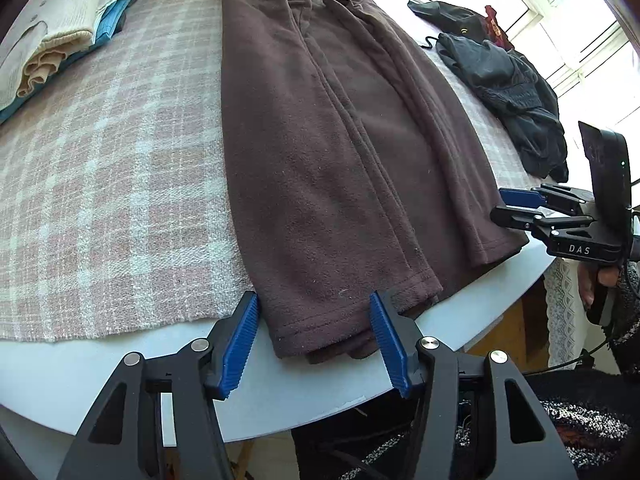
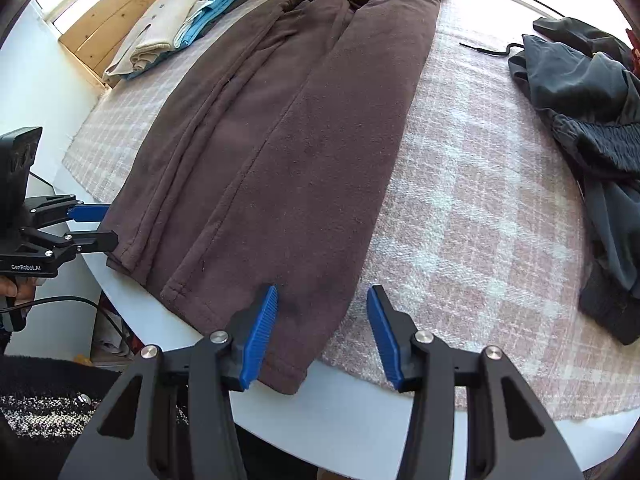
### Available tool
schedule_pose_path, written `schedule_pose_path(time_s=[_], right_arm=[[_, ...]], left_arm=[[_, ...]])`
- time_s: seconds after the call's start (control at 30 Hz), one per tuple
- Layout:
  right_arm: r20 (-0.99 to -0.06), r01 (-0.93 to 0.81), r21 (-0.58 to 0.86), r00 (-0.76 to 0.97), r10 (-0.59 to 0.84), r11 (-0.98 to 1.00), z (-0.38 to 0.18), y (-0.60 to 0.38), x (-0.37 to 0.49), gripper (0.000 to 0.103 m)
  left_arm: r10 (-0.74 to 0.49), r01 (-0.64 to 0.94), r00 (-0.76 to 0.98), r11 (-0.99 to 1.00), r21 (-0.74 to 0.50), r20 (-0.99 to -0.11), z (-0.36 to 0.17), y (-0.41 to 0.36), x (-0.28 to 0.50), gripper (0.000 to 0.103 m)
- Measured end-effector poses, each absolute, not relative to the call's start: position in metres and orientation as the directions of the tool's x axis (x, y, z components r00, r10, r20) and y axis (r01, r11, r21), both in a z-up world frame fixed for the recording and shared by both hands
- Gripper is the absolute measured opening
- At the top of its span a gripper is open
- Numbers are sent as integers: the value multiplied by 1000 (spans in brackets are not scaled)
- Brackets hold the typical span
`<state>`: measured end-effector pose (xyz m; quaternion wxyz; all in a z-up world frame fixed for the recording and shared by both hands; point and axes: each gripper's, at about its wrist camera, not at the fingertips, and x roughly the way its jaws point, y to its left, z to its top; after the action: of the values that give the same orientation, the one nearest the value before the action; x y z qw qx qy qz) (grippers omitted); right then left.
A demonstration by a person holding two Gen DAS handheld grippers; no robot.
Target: Fold clothes
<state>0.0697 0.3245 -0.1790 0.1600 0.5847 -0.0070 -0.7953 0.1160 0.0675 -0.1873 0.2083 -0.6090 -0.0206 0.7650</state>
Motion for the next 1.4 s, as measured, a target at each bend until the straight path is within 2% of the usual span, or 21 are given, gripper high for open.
schedule_pose_path(time_s=[0.1,0.27,0.33,0.53,0.6,0.7,0.77,1.0,1.13,1.4], right_arm=[[-927,252,218,-249,-281,-943,-178,327,70,47],[-924,263,257,-217,-316,-930,-176,330,71,47],[-922,268,272,-204,-330,-924,-175,331,71,45],[-901,278,336,-185,-394,-900,-174,338,72,45],[-882,273,390,-164,-442,-879,-176,343,71,28],[-843,227,487,-130,-522,-843,-177,357,65,17],[-792,147,584,-114,-600,-799,-180,372,62,14],[-628,44,764,-177,-758,-643,-149,384,60,12],[-542,17,825,-257,-800,-564,-125,390,45,12],[-408,-17,901,-372,-834,-433,-94,412,14,12]], left_arm=[[340,-289,-165,-914,-284,-926,-188,72,117,44],[338,-300,-156,-911,-281,-928,-188,77,113,18],[333,-307,-149,-911,-276,-931,-187,79,111,15],[351,-286,-124,-908,-305,-928,-188,76,108,14],[358,-276,-116,-907,-316,-926,-189,74,107,12],[412,-256,-100,-890,-377,-906,-183,67,103,10],[457,-241,-88,-872,-426,-885,-177,61,101,9],[616,-211,-62,-777,-593,-785,-150,44,82,8],[692,-221,-84,-715,-663,-717,-126,40,60,8],[759,-269,-141,-647,-713,-636,-81,16,2,8]])
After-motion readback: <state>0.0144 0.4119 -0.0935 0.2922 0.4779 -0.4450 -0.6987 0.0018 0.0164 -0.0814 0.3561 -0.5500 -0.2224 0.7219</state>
